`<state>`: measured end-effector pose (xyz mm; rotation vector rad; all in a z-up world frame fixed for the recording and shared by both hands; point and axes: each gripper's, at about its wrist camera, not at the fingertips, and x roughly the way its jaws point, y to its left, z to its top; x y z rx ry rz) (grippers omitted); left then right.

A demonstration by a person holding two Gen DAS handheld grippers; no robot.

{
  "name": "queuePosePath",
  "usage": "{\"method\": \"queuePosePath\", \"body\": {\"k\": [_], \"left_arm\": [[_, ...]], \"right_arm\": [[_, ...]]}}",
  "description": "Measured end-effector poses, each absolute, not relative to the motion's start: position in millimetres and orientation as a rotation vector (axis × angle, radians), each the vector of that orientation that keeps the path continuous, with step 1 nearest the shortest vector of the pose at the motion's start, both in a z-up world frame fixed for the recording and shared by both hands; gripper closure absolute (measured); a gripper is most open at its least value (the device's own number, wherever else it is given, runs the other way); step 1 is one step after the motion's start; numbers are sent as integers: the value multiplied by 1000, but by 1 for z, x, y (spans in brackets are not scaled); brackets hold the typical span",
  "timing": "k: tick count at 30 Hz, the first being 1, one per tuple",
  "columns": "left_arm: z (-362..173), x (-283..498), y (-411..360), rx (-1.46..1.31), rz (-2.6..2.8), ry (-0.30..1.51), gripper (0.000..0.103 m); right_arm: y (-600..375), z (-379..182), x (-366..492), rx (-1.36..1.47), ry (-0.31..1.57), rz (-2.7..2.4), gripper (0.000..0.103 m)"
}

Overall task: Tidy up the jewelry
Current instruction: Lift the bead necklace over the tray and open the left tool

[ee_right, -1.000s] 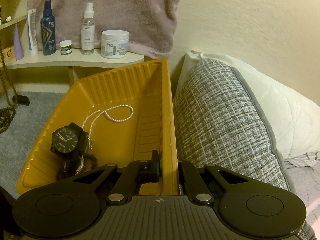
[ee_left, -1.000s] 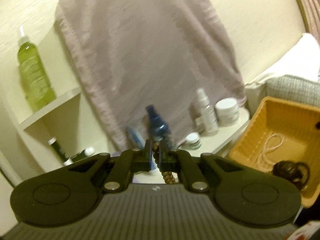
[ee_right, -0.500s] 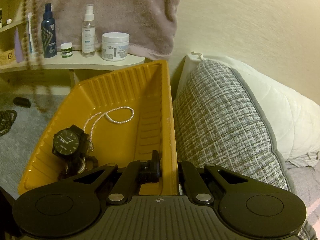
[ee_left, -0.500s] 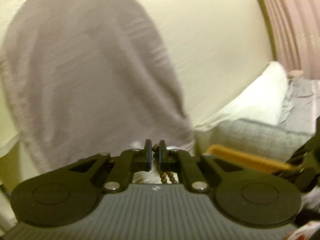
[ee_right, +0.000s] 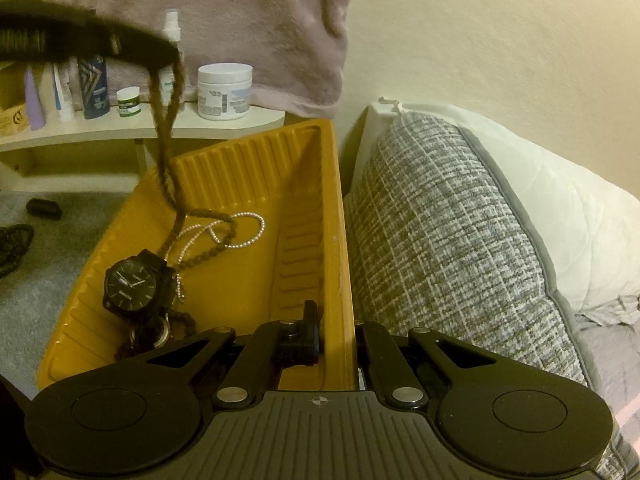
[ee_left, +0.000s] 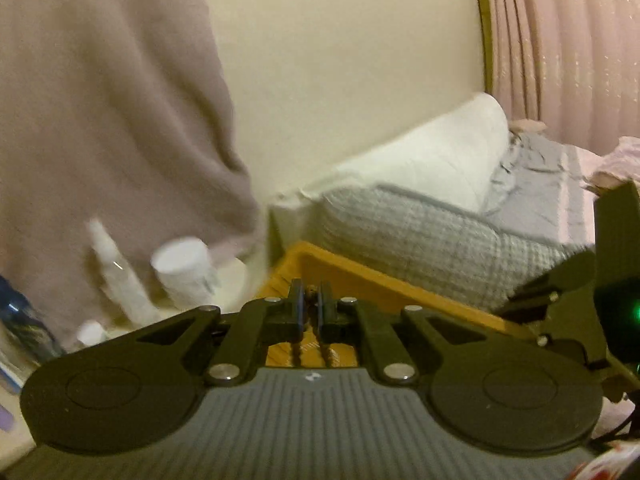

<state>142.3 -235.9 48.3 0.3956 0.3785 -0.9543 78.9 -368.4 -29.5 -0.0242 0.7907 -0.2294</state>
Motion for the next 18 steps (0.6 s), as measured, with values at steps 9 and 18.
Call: {"method": "queuePosePath", "body": {"k": [9, 18], "left_arm": [[10, 141, -243, 402, -971, 486, 97], [11, 138, -224, 387, -934, 485, 77]], "right_arm": [[-370, -31, 79, -18, 795, -232, 100], [-371, -31, 79, -17, 796, -235, 100]]}}
